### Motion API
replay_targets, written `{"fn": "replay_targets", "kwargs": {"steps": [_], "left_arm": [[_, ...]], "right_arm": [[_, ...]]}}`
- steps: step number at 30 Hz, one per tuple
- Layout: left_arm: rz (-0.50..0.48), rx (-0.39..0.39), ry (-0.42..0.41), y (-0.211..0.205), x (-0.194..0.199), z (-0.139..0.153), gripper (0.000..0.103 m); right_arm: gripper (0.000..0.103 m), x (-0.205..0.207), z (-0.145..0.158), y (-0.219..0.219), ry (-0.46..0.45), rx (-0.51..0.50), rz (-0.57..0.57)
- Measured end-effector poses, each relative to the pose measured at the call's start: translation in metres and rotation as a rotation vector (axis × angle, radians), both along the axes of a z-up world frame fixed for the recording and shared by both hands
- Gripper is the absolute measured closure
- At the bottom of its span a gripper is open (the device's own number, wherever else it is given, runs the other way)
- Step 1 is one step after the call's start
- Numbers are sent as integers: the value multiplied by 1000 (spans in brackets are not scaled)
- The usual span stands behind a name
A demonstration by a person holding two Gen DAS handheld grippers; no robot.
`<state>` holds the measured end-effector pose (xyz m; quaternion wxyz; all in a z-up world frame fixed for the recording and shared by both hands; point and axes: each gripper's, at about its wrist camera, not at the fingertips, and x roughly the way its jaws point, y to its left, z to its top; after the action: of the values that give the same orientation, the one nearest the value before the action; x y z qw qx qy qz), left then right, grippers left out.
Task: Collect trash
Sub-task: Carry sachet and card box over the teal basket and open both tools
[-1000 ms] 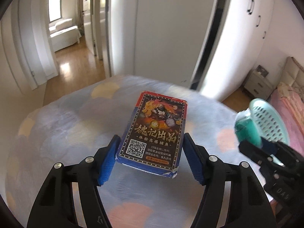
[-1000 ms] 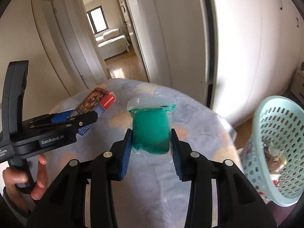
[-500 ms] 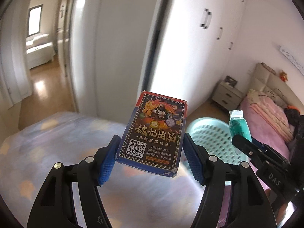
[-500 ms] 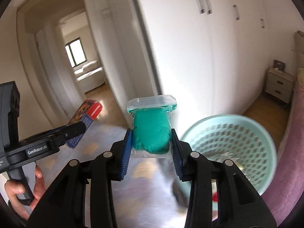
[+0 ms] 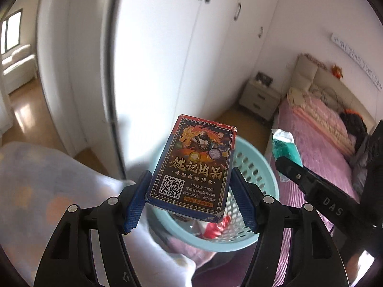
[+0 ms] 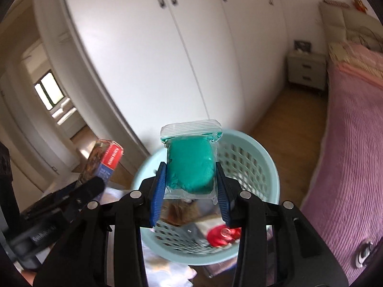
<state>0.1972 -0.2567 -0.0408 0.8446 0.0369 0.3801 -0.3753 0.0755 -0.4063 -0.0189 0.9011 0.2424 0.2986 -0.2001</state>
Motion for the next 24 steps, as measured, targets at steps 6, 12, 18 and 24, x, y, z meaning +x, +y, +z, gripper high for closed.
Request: {"fn": "replay_targets", "kwargs": {"steps": [6, 12, 18, 24], "left_arm": [[-16, 46, 61, -27, 9, -33, 38], [-27, 65, 58, -33, 10, -38, 38], [-30, 68, 59, -38, 11, -38, 33], [-21, 49, 71, -27, 9, -36, 29]], "right_arm": [[67, 2, -19, -14, 46, 30, -13], [67, 9, -27, -20, 59, 56, -22], [53, 10, -29, -24, 75, 62, -39], [52, 6, -26, -27, 66, 57, -44]]}}
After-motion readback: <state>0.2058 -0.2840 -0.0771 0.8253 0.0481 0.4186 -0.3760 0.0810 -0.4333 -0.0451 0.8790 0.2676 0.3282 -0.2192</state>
